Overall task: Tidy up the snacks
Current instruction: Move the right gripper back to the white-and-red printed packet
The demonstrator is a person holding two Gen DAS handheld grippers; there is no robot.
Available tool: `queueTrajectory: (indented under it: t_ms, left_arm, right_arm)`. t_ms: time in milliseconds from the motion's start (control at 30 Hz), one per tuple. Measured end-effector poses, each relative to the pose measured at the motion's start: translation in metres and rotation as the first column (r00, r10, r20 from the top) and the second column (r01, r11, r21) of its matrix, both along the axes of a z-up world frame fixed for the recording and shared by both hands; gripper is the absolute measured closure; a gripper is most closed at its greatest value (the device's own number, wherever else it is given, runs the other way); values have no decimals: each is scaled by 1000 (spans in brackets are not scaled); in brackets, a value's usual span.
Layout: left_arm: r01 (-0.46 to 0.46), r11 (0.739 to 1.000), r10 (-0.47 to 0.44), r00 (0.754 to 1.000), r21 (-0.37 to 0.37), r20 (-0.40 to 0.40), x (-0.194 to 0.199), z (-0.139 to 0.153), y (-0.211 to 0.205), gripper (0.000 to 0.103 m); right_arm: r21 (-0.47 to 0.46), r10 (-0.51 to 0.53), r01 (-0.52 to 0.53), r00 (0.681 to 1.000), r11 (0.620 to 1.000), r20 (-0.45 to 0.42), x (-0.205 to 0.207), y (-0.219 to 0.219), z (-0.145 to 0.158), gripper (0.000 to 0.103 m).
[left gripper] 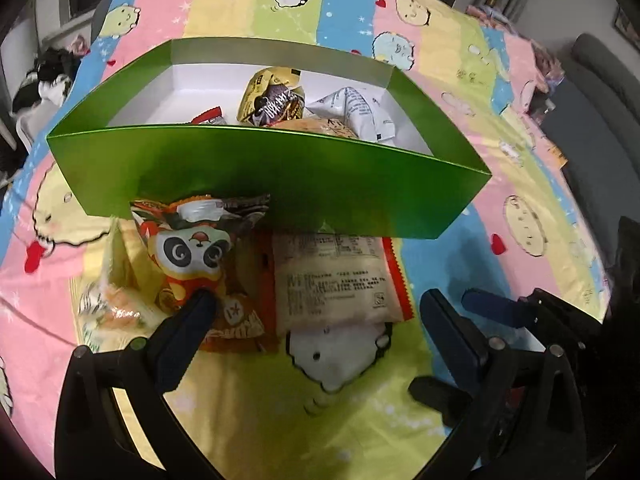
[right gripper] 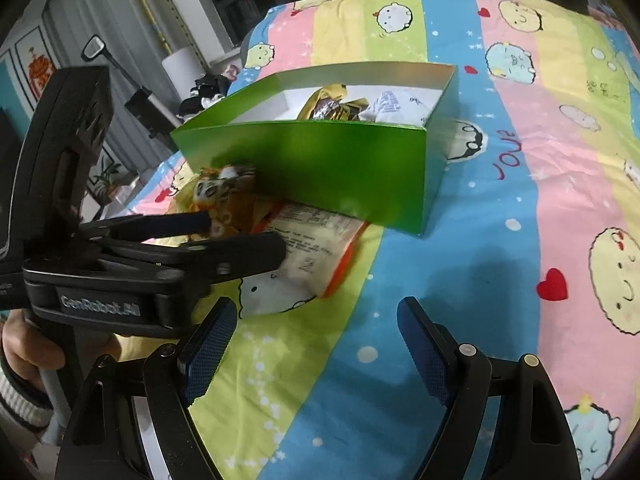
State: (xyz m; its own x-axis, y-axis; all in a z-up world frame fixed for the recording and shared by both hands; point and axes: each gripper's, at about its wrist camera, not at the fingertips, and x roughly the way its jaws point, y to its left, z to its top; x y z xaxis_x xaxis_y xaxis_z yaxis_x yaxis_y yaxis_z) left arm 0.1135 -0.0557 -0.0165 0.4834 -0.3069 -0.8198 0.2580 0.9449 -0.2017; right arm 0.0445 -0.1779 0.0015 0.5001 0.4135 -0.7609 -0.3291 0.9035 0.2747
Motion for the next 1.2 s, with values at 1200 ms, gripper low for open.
queueTrajectory:
  t_ms: [1200]
  left_arm:
    - [-10, 990, -11, 989, -143, -146, 31, -14, 18, 5]
  right_arm:
    - [85, 40, -37, 999, 996, -30, 23, 1, -17, 20]
